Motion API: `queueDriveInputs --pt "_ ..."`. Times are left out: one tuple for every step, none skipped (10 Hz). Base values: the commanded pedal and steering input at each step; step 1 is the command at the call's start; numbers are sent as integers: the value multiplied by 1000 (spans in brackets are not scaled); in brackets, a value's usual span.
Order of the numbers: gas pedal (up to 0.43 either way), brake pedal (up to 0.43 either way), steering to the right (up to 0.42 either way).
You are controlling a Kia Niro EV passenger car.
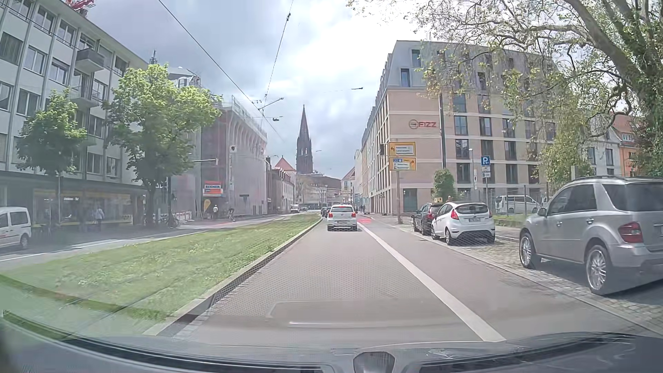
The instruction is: Follow the waypoints while adhering to traffic rules and regulations
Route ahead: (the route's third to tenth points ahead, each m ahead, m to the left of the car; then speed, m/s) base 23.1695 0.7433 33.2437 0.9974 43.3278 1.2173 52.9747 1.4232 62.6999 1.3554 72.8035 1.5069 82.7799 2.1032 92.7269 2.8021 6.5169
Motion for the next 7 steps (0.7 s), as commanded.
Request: queueDriveInputs --pt "0 0 -1" --pt "0 0 -4" --pt "0 0 -5" --pt "0 0 -5" --pt "0 0 -6" --pt "0 0 -8" --pt "0 0 -10"
